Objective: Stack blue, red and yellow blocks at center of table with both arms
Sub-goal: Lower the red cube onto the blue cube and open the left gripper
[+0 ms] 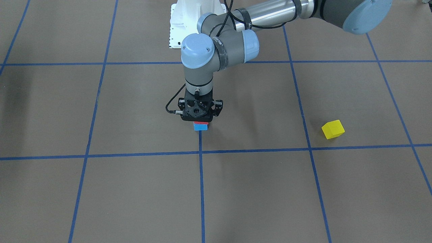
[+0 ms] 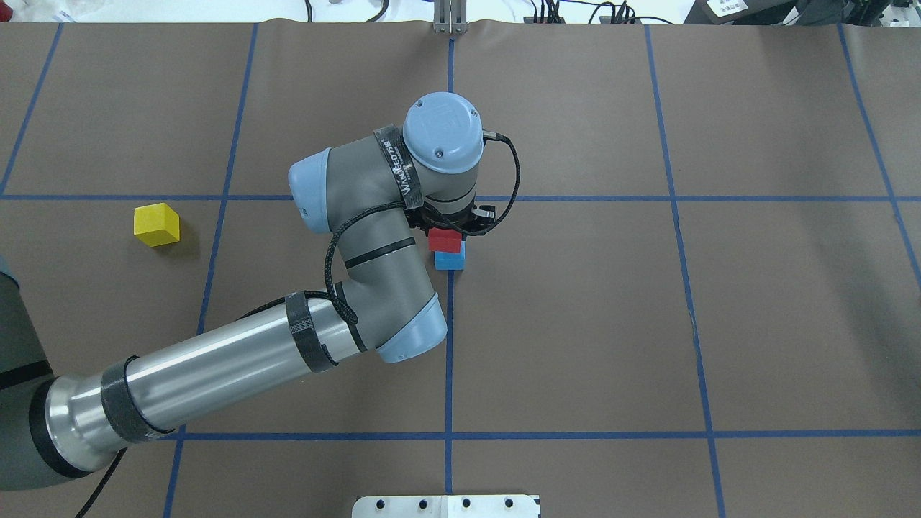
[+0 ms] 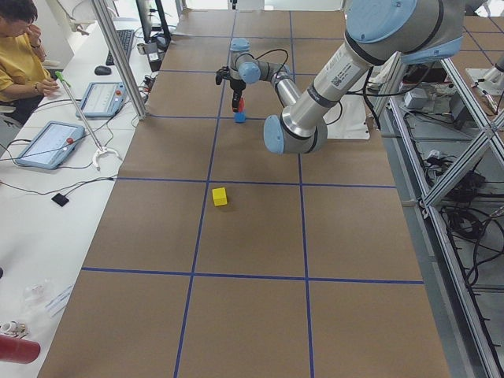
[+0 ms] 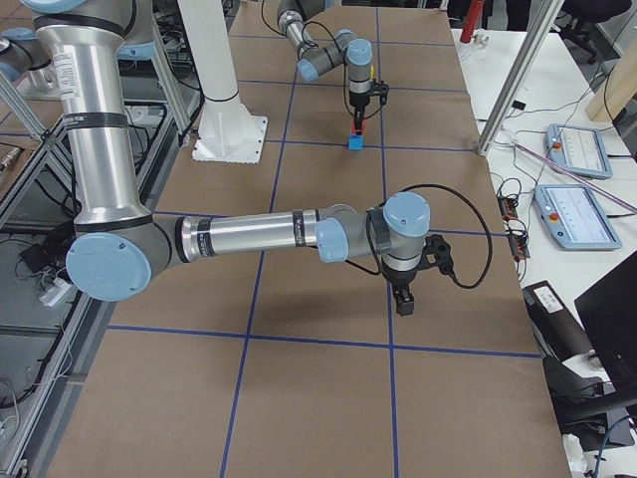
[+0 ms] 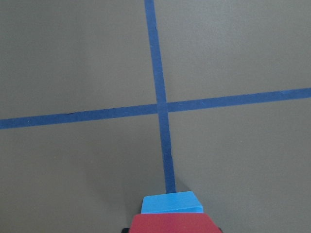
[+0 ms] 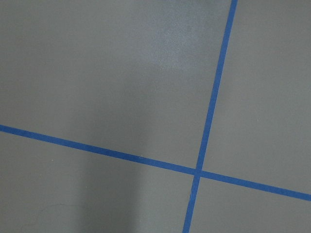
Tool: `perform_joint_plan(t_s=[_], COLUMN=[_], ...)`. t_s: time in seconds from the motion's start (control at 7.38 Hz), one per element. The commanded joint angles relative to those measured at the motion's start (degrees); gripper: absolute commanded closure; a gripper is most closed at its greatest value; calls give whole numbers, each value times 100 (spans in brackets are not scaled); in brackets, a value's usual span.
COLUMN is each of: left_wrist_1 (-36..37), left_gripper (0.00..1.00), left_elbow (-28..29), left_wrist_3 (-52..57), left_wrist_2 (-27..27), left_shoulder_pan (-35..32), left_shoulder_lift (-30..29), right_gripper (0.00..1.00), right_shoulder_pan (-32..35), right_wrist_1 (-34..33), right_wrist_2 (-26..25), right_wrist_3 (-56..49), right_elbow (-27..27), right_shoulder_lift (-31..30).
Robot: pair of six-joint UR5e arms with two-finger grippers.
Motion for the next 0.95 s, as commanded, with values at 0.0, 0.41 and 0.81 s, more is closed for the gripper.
perform_joint_plan(t_s=[0.0, 0.41, 0.81], left_wrist_1=[-1, -1, -1], left_gripper=[100, 96, 66], left_elbow=[0, 9, 9], left_wrist_3=[34, 25, 34], left_wrist_2=[5, 14, 14], left_shoulder_pan=[29, 56, 56], left_shoulder_lift=[23, -3, -12], right_gripper=[0, 0, 0], right_shoulder_pan=[0, 0, 0], right_wrist_1=[0, 0, 0], right_wrist_2=[-5, -5, -5], right_wrist_3=[0, 9, 18], right_elbow=[0, 0, 0], right_shoulder_lift=[0, 0, 0])
